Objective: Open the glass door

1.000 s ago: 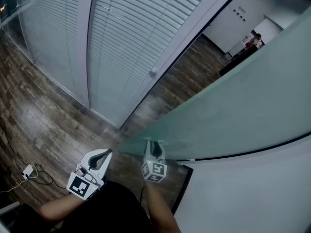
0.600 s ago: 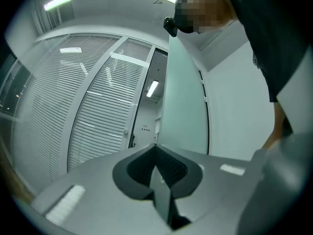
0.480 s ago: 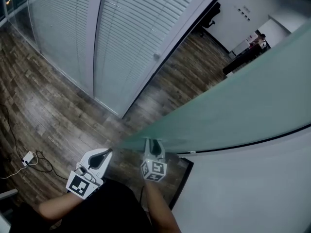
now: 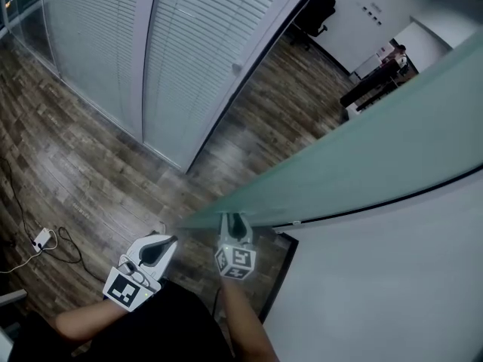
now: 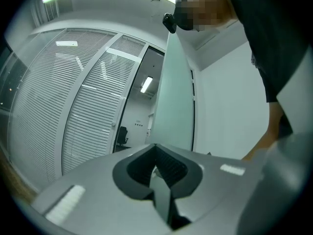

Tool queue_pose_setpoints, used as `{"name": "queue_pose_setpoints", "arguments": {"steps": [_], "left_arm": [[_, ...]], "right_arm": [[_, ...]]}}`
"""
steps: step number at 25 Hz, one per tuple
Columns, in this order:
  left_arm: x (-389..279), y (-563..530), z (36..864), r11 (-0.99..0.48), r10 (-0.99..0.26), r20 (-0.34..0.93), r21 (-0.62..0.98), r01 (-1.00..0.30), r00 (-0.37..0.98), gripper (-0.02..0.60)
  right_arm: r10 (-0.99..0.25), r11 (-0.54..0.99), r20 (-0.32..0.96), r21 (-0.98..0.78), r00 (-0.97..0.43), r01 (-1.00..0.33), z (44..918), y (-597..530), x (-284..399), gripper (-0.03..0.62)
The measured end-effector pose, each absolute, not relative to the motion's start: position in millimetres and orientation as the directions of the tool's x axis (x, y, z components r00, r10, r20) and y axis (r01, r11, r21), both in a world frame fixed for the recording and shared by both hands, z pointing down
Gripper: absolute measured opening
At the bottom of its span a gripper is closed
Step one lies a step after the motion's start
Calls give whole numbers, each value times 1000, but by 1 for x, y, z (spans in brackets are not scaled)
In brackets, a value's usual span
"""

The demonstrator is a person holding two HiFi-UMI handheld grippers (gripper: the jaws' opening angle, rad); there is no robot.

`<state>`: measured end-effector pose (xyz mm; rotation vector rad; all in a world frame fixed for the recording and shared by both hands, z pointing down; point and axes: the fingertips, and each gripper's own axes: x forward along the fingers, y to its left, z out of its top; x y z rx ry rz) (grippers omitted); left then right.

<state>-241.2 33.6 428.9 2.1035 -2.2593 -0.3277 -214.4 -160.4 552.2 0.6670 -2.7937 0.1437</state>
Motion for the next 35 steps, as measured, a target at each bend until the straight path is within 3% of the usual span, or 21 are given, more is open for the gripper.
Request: {"name": "queue_pose_setpoints", "arguments": {"steps": [12,35], "left_arm": [[-209,61,426,59,-991,-110,200,-978,-82,0],[-127,44,421,-156,-986,-85,128,-979,146,0]], "right_arm": [[-440,881,290,-43,-850,-471,551,-132,-170,110],[-499,844,254,-76,-828,-532,555,-91,-101,117]]}}
